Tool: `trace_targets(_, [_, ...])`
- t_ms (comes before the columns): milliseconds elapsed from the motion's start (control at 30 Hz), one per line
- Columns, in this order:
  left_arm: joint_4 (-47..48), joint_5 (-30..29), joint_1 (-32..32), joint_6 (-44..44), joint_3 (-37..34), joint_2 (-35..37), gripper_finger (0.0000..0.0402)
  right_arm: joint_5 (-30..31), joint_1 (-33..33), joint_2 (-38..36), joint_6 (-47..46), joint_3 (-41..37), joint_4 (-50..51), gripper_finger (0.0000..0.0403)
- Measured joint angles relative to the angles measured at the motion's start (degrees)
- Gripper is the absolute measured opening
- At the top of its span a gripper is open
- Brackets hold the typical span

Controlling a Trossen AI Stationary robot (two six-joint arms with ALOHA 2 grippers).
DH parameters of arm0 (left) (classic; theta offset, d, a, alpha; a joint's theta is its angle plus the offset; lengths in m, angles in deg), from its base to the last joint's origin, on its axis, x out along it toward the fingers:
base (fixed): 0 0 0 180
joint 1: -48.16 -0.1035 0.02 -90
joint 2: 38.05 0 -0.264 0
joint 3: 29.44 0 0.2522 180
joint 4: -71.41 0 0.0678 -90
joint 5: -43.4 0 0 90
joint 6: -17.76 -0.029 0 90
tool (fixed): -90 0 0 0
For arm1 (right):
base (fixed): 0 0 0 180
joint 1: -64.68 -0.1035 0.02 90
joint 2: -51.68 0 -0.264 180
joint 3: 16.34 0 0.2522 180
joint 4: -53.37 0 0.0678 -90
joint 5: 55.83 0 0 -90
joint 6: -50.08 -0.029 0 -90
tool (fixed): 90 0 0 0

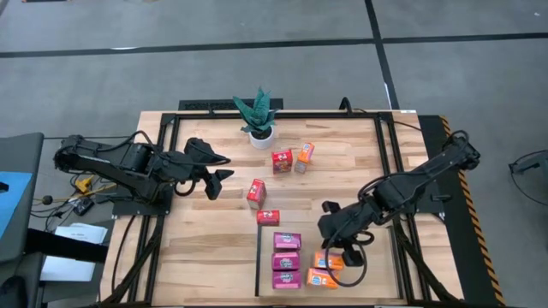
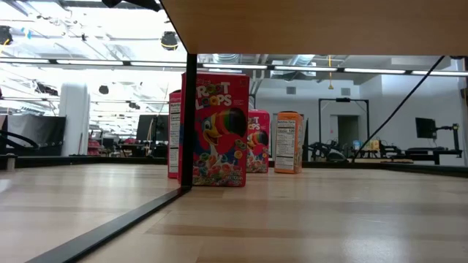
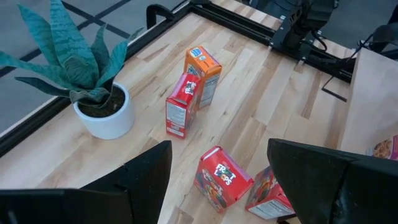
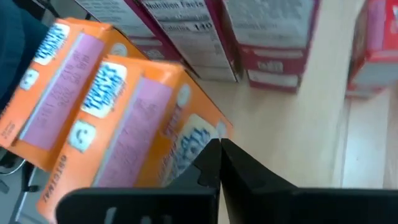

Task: Stack cereal on shelf
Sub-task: Put the orange cereal box on the shelf

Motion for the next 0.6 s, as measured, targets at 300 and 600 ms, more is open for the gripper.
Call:
trace_targets(300, [0.11,0.0,0.0,0.01,0.0,-0.01,0.0255,3.62,-5.13,-0.04,-11.62,1.33,10.78,0.0011])
trace_targets(600, [0.37,0.0,0.0,-0.69,0.0,0.0,0.0255,10.38,-11.53,-0.04,-21.04,1.11,11.26,0.0023])
